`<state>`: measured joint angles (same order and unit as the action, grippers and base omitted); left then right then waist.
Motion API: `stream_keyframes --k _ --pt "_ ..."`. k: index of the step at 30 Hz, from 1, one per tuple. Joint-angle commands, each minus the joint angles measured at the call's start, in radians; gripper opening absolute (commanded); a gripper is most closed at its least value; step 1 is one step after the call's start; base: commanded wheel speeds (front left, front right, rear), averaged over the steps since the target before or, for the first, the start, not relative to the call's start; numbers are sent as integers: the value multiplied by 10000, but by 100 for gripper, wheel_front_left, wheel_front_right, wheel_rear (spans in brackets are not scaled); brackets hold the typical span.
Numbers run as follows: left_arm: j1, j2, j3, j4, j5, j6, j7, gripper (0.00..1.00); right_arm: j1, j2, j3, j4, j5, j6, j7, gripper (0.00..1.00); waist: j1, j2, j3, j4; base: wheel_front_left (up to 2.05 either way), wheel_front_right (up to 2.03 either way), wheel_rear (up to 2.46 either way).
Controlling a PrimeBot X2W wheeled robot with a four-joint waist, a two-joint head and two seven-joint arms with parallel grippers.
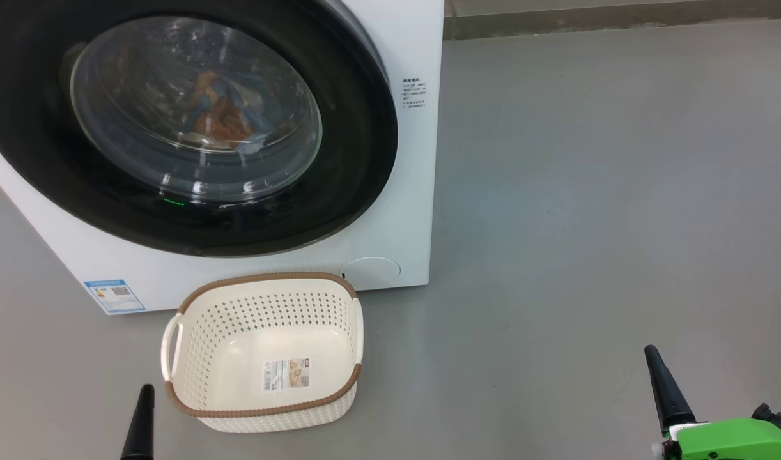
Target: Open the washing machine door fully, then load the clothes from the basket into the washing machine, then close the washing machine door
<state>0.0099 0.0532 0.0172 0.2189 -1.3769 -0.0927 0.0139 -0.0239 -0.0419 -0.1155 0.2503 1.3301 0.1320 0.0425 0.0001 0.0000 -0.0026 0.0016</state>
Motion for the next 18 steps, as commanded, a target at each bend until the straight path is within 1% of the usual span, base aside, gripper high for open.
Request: stream_keyframes --k 1,18 --pt "-521 202 326 -138 -306 -153 86 0 -549 -76 128 -208 377 -11 96 0 0 0 3 -1 0 0 0" --pt "-1029 222 556 173 -2170 -336 588 0 -785 -82 29 -85 2314 -13 597 0 0 0 47 -13 0 0 0"
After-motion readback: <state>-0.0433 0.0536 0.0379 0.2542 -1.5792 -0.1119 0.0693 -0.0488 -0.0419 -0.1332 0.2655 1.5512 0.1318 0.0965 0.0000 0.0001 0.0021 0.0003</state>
